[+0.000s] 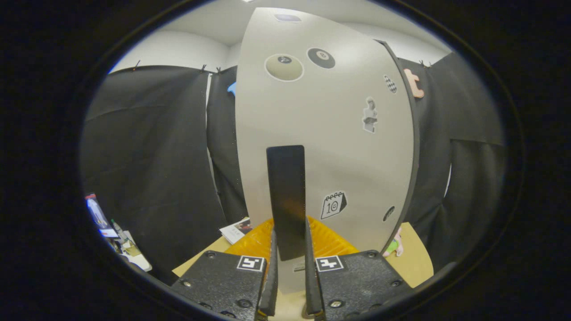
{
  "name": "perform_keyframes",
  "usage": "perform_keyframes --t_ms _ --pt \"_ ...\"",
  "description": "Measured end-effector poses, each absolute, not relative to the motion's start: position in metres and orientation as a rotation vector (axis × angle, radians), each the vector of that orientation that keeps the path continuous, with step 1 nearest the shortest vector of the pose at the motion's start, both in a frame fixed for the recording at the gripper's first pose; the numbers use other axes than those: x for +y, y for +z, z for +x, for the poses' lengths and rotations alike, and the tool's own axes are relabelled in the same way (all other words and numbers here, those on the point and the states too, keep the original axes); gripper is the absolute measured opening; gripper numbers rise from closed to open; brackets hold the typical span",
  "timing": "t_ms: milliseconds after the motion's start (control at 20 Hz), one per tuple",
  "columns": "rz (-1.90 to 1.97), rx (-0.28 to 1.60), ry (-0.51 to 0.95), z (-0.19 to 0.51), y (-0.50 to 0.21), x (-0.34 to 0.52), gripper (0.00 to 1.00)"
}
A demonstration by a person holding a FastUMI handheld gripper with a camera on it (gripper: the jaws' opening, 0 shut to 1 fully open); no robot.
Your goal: Open the shoe cabinet door, grab the shoes and put them into the shoe cabinet, then close the shoe cabinet door.
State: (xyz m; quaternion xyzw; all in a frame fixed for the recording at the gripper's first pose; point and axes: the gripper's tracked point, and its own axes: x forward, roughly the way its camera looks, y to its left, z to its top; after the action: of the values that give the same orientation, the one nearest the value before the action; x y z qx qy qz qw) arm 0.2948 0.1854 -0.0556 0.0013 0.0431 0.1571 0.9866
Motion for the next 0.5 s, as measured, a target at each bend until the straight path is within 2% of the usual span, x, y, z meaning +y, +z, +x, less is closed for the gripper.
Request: perform_keyframes --t_ms 500 --pt "0.013 0.088 0.209 0.287 -0.057 0.164 0.25"
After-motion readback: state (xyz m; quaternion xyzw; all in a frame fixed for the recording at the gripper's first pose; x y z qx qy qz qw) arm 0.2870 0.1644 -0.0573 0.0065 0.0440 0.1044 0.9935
